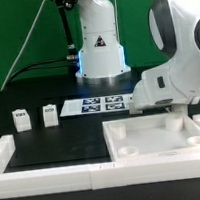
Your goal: Assemble one leg
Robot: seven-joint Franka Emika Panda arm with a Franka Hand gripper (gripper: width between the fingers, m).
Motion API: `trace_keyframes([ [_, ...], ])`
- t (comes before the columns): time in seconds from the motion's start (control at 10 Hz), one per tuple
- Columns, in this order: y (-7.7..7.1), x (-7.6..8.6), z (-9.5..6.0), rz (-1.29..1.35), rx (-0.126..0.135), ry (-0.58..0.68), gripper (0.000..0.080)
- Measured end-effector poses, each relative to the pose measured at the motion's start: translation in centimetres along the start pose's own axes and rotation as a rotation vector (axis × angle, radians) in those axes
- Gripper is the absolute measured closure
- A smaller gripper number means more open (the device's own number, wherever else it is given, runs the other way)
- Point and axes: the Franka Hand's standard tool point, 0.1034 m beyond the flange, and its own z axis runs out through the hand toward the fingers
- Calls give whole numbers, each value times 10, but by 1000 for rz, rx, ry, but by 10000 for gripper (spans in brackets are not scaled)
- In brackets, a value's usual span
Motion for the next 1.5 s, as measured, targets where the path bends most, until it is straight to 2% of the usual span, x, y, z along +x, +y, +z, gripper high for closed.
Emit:
trace_keyframes([
  [0.2, 2, -6, -6, 2, 2, 3, 511],
  [0.5, -2, -32, -20, 19, -14, 13, 511],
  [0.6, -2, -43, -32, 22, -16, 24, 511],
  [0.7, -2, -47, -39, 20, -17, 48, 511],
  [0.8, -2, -46, -36, 20, -17, 50, 509],
  [0.9, -3, -36, -40, 20, -11, 140, 509],
  [1.1, -3, -30, -47, 18, -4, 370, 509],
  [1.3, 0, -32, -46, 4, -4, 532, 509],
  [1.5, 14, -37, -65, -5, 0, 710, 509],
])
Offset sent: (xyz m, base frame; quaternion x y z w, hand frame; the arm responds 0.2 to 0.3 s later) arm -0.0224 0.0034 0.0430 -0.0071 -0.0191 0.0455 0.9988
